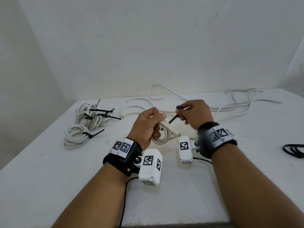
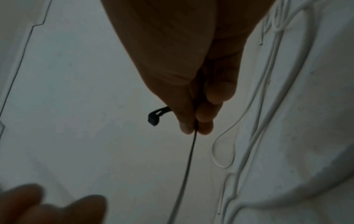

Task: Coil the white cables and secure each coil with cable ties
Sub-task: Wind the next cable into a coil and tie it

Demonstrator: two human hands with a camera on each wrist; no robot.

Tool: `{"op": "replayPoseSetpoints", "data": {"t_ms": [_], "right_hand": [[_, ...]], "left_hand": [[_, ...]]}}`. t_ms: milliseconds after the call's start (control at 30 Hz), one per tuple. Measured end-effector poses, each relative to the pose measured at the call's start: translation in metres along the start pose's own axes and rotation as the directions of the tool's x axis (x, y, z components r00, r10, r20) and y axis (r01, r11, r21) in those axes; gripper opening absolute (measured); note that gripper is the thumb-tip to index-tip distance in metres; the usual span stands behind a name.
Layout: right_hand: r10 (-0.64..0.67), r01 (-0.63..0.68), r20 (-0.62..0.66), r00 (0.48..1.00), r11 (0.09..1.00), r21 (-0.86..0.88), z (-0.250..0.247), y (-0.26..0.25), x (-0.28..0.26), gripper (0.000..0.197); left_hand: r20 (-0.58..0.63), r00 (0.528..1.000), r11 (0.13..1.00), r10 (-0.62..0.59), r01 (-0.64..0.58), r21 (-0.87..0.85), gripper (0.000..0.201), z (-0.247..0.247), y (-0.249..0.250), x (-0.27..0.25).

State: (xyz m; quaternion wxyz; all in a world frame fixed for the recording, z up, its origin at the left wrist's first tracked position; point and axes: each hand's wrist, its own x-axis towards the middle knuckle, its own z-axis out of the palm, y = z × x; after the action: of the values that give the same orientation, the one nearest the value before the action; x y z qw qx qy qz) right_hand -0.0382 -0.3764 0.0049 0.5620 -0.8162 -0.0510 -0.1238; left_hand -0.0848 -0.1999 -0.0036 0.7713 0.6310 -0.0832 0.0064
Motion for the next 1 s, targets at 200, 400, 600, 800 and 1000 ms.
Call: {"op": "replayPoseSetpoints", "data": {"t_ms": [200, 400, 600, 800, 1000], "right_hand": [[-0.022, -0.018, 0.172, 0.985, 0.973, 0.23, 0.0, -0.008, -0.002, 0.01], [0.024, -0.078, 0.229, 0.973, 0.97, 0.229, -0.002, -0.005, -0.003, 0.02], [0.057, -0.107, 0.285, 0.957, 0.981, 0.163, -0.005, -0.001, -0.003, 0.021], [0.054, -0.144, 0.51, 0.859, 0.98, 0.139, 0.009, -0.006, -0.013, 0.01], [0.019, -0.196, 0.62, 0.785, 0.956, 0.219, 0.002, -0.002, -0.012, 0.022]], "left_hand": [[-0.037, 0.99, 0.987, -0.136, 0.138, 0.079, 0.042, 0.0, -0.003, 0.0], [-0.035, 0.982, 0.976, -0.183, 0.186, 0.114, 0.007, 0.003, 0.0, -0.001], [-0.02, 0.981, 0.979, -0.191, 0.192, 0.075, 0.008, 0.0, 0.0, -0.001], [-0.021, 0.991, 0.988, -0.136, 0.137, 0.067, 0.022, 0.005, -0.002, -0.004], [-0.014, 0.997, 0.995, -0.076, 0.077, 0.067, 0.014, 0.006, -0.005, -0.004]]}}
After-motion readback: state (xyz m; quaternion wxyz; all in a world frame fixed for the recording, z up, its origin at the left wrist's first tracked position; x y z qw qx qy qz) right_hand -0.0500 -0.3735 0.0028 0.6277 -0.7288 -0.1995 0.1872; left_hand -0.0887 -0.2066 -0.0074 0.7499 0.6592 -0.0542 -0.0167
